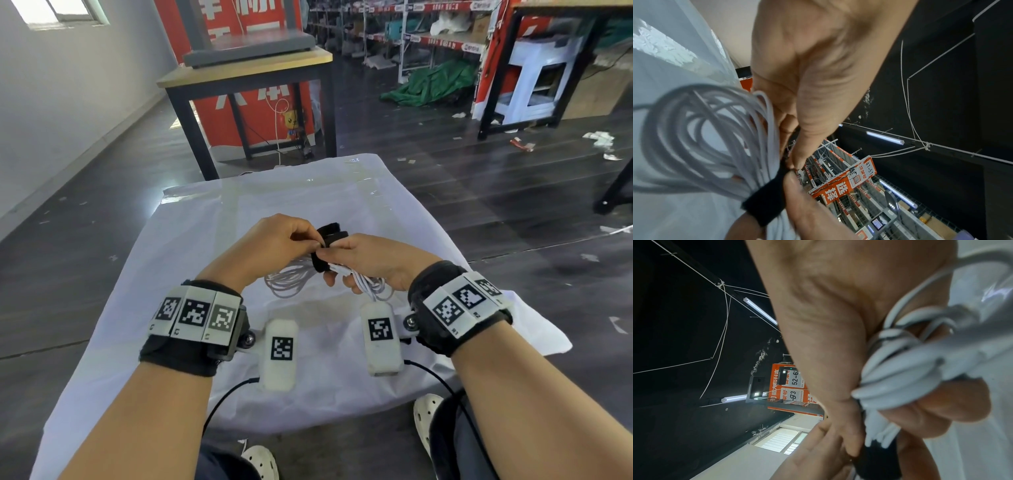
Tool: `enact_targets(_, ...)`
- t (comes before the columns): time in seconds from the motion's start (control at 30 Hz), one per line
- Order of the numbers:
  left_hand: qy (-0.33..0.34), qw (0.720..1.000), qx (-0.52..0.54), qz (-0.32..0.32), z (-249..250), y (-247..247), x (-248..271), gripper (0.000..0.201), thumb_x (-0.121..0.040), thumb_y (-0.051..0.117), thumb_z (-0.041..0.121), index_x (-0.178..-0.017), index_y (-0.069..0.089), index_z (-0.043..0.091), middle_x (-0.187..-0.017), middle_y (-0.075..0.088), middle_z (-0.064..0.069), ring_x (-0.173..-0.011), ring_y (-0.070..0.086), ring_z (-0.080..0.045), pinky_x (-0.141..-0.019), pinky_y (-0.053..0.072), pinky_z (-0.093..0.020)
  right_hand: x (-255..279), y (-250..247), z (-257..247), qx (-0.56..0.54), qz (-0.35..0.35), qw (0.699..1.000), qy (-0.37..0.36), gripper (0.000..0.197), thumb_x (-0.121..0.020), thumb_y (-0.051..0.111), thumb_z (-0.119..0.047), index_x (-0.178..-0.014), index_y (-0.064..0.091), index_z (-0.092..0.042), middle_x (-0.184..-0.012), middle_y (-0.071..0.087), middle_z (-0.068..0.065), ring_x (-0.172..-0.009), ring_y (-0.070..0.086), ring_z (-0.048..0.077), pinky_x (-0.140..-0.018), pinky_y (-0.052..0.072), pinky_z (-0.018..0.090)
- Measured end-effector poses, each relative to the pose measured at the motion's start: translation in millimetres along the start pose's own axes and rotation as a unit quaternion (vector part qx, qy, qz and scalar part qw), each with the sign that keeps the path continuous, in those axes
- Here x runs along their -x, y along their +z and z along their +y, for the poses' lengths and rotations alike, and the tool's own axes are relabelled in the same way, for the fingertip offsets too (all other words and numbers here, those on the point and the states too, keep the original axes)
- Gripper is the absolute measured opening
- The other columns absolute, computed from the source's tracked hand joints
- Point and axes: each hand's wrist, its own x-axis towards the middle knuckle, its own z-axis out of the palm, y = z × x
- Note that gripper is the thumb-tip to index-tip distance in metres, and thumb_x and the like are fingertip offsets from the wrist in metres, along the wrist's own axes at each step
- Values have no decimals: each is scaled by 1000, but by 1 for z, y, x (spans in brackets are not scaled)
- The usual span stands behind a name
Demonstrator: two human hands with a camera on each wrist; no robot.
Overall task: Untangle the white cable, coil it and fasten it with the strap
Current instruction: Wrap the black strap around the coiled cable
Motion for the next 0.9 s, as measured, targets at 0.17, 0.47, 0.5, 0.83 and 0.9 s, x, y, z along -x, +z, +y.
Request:
enact_targets(0.17,-99,993,12,-64,0,-2,1,24,-96,48,46,-112,57,32,-101,67,2,-96,63,-18,-90,49,-35,3,6,-5,42,-35,998,-3,26,-101,45,-32,-96,58,-11,-80,65,3,-46,45,10,-51,42,24)
enact_targets(0.47,-86,972,220,17,4,4,-6,38,-85,70,15,-119,55,25,-95,74,-3,-92,66,-11,-83,47,-25,-1,8,-2,88,-63,994,6,28,-100,44,-35,-96,60,-12,-81,68,1,-50,46,11,-51,42,23)
enact_targets(0.5,-83,967,239,37,5,4,-7,39,-84,71,12,-118,54,23,-94,73,-5,-88,67,-11,-80,50,-23,-1,7,-2,87,-56,995,8,29,-100,44,-36,-99,61,-11,-81,69,0,-51,46,12,-52,42,24)
enact_targets(0.83,18,916,383,119,20,2,1,13,-92,58,3,-97,62,14,-91,75,-11,-84,69,-16,-74,54,-21,-3,-6,1,-109,16,992,60,33,-100,45,-34,-100,59,-4,-71,68,2,-43,42,10,-42,37,21)
enact_targets(0.9,30,895,429,119,20,-2,3,13,-93,56,1,-94,63,13,-90,74,-10,-78,67,-13,-70,52,-20,-3,-9,1,-145,41,986,67,33,-101,45,-32,-100,59,-2,-72,69,4,-42,40,11,-41,34,21)
